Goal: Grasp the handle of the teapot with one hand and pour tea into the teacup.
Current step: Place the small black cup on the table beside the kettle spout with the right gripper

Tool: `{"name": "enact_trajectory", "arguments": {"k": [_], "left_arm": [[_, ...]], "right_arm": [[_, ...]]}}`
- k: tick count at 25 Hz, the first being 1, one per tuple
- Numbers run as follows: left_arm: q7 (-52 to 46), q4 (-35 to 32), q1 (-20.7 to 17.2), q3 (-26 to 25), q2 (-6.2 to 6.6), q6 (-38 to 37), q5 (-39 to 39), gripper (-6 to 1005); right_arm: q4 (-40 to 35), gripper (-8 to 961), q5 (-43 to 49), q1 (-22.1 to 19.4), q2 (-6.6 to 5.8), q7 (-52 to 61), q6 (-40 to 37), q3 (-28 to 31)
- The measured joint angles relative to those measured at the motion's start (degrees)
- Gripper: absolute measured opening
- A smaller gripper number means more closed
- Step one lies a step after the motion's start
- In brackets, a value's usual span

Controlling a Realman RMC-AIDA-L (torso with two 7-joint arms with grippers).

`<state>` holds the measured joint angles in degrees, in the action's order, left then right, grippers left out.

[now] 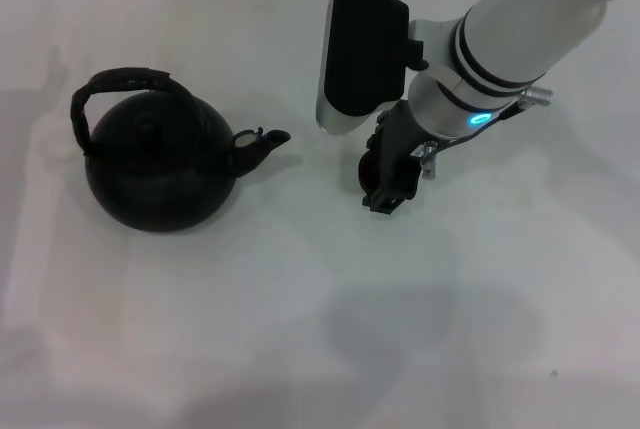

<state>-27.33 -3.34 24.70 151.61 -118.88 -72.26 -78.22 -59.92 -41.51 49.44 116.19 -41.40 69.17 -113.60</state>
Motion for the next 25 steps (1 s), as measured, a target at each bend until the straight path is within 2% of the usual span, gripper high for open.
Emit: {"name": "enact_trajectory", "arguments": {"k": [25], "left_arm": [[-1.7, -0.2, -0.2, 0.0, -0.07, -0.3, 0.1, 876]], "right_arm": [[1.9, 828, -1.8, 0.5, 0.00, -0.5, -1.7, -3.1]]}}
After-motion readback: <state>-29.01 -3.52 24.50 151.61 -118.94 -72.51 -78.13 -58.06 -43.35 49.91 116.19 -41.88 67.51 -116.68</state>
